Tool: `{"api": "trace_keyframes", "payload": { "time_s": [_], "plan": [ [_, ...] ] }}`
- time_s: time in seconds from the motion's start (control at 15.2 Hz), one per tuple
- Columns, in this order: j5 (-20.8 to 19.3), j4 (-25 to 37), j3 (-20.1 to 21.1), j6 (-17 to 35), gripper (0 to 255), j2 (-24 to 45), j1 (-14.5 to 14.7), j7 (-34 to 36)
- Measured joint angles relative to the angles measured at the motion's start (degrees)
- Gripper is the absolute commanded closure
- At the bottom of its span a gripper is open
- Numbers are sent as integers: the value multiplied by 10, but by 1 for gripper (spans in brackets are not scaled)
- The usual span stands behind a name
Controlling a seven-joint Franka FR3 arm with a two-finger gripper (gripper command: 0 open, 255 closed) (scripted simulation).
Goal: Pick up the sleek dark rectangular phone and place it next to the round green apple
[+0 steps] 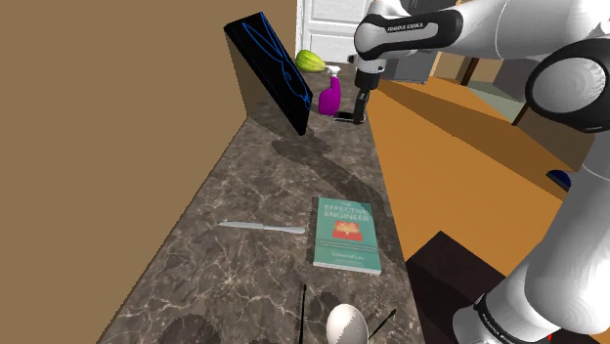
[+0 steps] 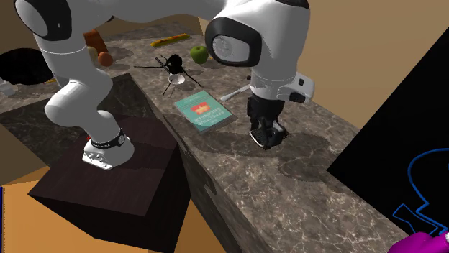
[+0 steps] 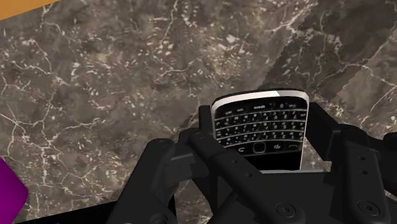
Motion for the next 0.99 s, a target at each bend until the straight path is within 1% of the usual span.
{"api": "trace_keyframes", "payload": {
  "time_s": [0.26,0.53,0.66,0.99],
  "plan": [
    [-11,-59,17,13,255,-48,31,48],
    [-17,-100,38,24,255,-79,59,97],
    [-21,-131,49,34,255,-101,72,122],
    [-24,-169,81,41,255,-133,107,190]
  ]
}}
